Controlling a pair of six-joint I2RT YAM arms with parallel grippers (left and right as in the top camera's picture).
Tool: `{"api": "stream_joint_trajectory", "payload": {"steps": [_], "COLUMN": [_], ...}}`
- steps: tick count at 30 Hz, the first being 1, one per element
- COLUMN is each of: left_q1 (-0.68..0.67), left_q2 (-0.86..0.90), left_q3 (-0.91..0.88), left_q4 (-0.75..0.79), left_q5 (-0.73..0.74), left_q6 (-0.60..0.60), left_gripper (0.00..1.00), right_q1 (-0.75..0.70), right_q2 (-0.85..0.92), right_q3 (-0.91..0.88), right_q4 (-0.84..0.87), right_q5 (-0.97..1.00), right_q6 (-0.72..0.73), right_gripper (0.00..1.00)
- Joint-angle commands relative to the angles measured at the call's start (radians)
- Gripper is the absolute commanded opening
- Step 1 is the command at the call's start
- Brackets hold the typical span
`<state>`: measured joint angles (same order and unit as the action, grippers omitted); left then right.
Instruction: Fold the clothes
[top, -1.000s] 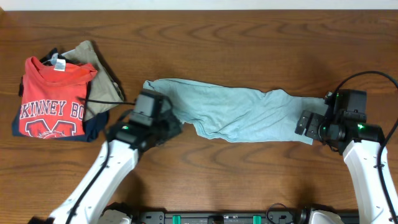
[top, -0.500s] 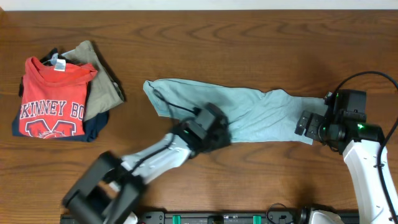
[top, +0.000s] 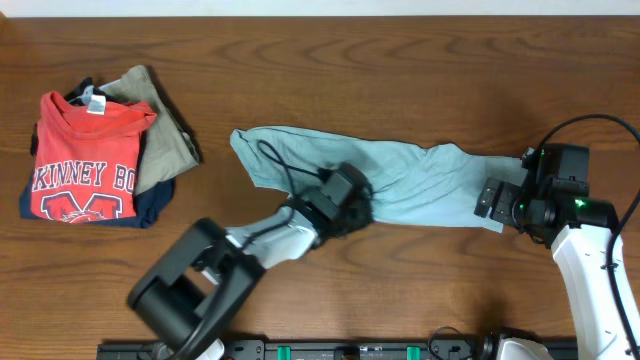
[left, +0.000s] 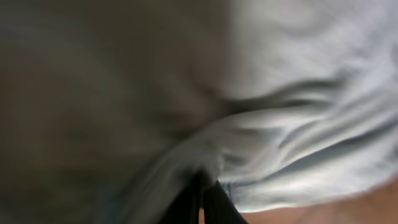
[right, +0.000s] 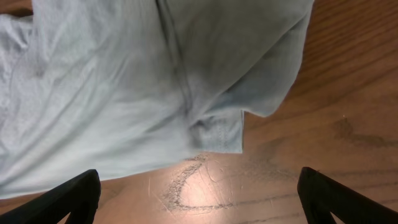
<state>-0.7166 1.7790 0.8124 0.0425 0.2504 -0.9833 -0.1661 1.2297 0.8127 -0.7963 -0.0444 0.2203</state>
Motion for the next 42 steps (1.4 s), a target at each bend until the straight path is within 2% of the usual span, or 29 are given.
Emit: {"api": "stream_joint_trajectory", "payload": {"steps": [1, 5, 9, 12, 13, 15, 16, 18, 27, 39, 42], "left_q1": [0.095, 0.211, 0.28, 0.267, 0.256, 0.229, 0.216, 0.187, 0.056, 0.026, 0.026], "left_q2": [-0.097, -0.288, -0.414, -0.433, -0.43, -0.417, -0.41, -0.391, -0.253, -0.013, 0.0], "left_q3": [-0.022, -0.022, -0.022, -0.022, -0.023, -0.023, -0.023, -0.023, -0.023, -0.023, -0.023], "left_q4": [-0.16, -0.373, -0.476, -0.513, -0.526, -0.544, -0.544, -0.543, -0.495, -0.168, -0.109], "left_q5": [-0.058, -0.108, -0.116, -0.1, -0.097, -0.094, -0.092, -0.09, -0.087, -0.121, -0.12], "left_q6": [0.116, 0.228, 0.231, 0.23, 0.223, 0.219, 0.219, 0.206, 0.105, 0.106, 0.106], "left_gripper": [0.06, 0.06, 0.06, 0.06, 0.17, 0.53, 0.59, 0.63, 0.64, 0.63, 0.5], "right_q1": [-0.006, -0.006, -0.006, -0.006, -0.006, -0.006, -0.006, -0.006, -0.006, -0.006, -0.006], "right_q2": [0.001, 0.001, 0.001, 0.001, 0.001, 0.001, 0.001, 0.001, 0.001, 0.001, 0.001], "right_q3": [0.016, 0.016, 0.016, 0.016, 0.016, 0.016, 0.016, 0.016, 0.016, 0.016, 0.016], "right_q4": [0.0, 0.002, 0.007, 0.007, 0.006, 0.006, 0.005, 0.003, 0.003, 0.003, 0.003], "right_q5": [0.012, 0.014, 0.014, 0.014, 0.014, 0.014, 0.014, 0.014, 0.014, 0.014, 0.014], "right_q6": [0.011, 0.012, 0.012, 0.012, 0.012, 0.012, 0.012, 0.012, 0.012, 0.011, 0.012], "right_gripper": [0.99, 0.99, 0.99, 0.99, 0.99, 0.99, 0.99, 0.99, 0.99, 0.99, 0.99]}}
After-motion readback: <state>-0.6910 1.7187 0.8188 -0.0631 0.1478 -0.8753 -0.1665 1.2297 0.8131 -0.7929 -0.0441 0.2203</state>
